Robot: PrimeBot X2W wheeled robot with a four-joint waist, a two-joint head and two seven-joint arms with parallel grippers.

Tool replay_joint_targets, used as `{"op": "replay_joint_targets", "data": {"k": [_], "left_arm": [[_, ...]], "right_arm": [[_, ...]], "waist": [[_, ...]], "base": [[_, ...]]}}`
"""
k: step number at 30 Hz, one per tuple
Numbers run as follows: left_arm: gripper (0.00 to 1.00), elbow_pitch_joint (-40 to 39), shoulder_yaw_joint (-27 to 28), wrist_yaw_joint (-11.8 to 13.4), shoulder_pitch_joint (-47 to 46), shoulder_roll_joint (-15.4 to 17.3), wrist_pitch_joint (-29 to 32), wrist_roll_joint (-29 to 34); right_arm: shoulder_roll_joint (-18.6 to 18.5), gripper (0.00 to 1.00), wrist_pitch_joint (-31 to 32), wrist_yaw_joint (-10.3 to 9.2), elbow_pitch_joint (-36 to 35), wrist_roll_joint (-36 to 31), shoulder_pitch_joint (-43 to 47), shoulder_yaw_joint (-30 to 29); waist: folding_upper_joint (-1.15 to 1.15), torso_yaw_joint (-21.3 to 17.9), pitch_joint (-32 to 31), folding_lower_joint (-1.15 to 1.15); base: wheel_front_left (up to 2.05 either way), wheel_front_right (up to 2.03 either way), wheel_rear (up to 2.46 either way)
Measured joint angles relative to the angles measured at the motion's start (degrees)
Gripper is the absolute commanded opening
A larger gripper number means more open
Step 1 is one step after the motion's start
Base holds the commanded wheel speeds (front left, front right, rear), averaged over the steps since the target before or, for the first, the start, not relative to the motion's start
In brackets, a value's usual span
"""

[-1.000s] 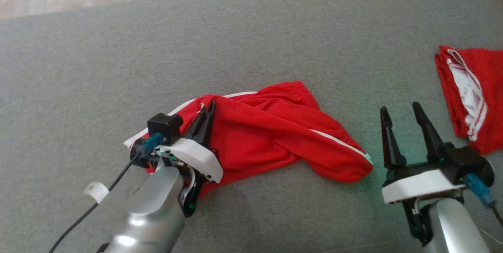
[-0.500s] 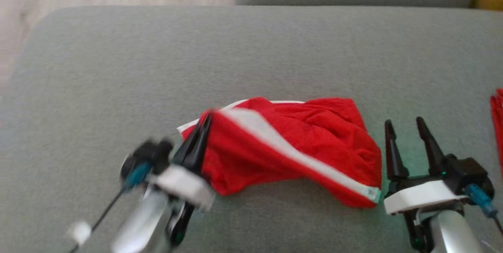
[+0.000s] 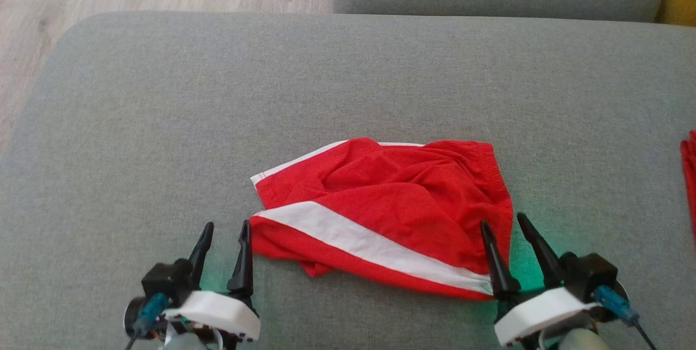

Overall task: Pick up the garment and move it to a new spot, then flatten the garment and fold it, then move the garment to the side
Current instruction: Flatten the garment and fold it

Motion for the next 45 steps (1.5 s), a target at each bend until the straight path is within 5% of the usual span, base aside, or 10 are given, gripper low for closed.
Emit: {"op": "replay_joint_targets", "data": {"k": [11, 12, 14, 27, 28, 29, 30, 36, 40, 45], "left_arm": [[1.00, -3.78, 5.61, -1.55, 3.00, -3.38, 0.00, 6.19], [1.00, -3.93, 5.97, -1.72, 3.00, -3.60, 0.00, 6.61], [1.00, -4.03, 6.69, -2.22, 3.00, -4.01, 0.00, 7.30], [1.00, -3.93, 6.75, -4.16, 2.99, -5.02, 0.00, 8.87], [1.00, -3.93, 6.39, -4.17, 2.99, -5.02, 0.00, 8.83], [1.00, -3.96, 5.94, -4.17, 2.99, -5.02, 0.00, 8.73], [1.00, -4.00, 5.30, -4.21, 2.99, -5.02, 0.00, 8.02], [1.00, -4.20, -1.09, -4.72, 2.38, -5.03, 0.00, 3.52], [1.00, -3.15, -8.46, -5.15, -0.59, -5.04, -0.01, -2.99], [1.00, 1.63, -14.89, -5.23, -4.75, -5.12, 0.09, -10.77]], "right_arm": [[-1.67, 1.00, 0.99, 0.00, 11.29, 5.63, -3.01, 3.48], [-1.66, 0.82, 1.03, 0.00, 11.71, 6.28, -3.77, 3.98], [-1.94, 0.00, 1.03, 0.00, 12.03, 6.67, -4.99, 5.06], [-14.47, 0.00, 0.69, 0.00, 17.53, 3.19, -18.80, -2.08], [-14.63, 0.22, 0.82, 0.00, 18.24, 3.21, -19.38, -2.04], [-14.56, 0.88, 1.04, 0.00, 19.09, 3.21, -19.70, -1.98], [-14.41, 1.00, 1.04, 0.00, 19.78, 3.20, -19.76, -2.01], [-11.41, 1.00, 0.43, 0.00, 19.80, -5.60, -19.61, -12.50], [-4.31, 1.00, 0.41, 0.00, 9.27, -12.66, -15.03, -19.45], [-0.54, 1.00, 0.41, 0.00, 5.56, -14.12, -7.92, -17.83]], "waist": [[0.00, 1.47, 0.59, 0.00], [0.00, 1.74, 0.65, 0.00], [0.00, 2.25, 0.80, 0.00], [0.00, 5.35, 1.84, 0.01], [0.00, 5.51, 1.83, 0.01], [0.00, 5.57, 1.82, 0.01], [0.00, 5.55, 1.82, 0.01], [0.00, 4.19, 1.84, 0.01], [0.00, 1.84, 1.92, 0.01], [0.00, -1.39, 2.24, 0.01]], "base": [[0.00, 0.00, 0.00], [0.00, 0.00, 0.00], [0.00, 0.00, 0.00], [0.00, 0.00, 0.00], [0.00, 0.00, 0.00], [0.00, 0.00, 0.00], [0.00, 0.00, 0.00], [0.00, 0.00, 0.00], [0.00, 0.00, 0.00], [0.00, 0.00, 0.00]]}}
